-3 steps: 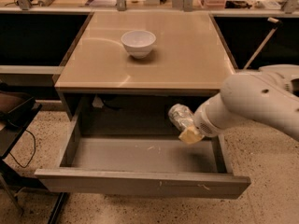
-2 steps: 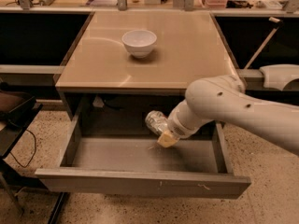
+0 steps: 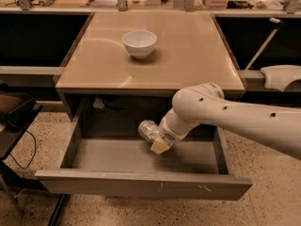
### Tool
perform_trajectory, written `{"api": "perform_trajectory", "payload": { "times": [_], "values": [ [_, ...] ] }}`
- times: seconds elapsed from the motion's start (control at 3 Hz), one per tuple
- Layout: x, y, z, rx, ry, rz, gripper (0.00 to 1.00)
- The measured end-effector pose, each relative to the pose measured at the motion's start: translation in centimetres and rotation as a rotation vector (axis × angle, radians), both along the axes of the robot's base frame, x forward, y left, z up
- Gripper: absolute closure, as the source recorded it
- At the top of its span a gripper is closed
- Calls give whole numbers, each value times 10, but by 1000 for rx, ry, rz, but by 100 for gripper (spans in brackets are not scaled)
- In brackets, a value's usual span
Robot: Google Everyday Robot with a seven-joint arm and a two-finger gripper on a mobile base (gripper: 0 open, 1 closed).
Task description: Place 7up can into top drawer
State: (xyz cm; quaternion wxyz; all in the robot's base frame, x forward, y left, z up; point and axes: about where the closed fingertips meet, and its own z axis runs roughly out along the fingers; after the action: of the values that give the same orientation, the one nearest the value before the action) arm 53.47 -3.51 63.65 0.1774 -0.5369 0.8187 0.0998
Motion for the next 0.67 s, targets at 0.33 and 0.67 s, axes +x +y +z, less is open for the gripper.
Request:
{"api": "perform_trajectory", "payload": {
  "times": [0.33, 0.67],
  "values": [
    [-1, -7, -3, 3, 8, -18, 100],
    [-3, -15, -22, 7, 50, -36, 100]
  ]
}}
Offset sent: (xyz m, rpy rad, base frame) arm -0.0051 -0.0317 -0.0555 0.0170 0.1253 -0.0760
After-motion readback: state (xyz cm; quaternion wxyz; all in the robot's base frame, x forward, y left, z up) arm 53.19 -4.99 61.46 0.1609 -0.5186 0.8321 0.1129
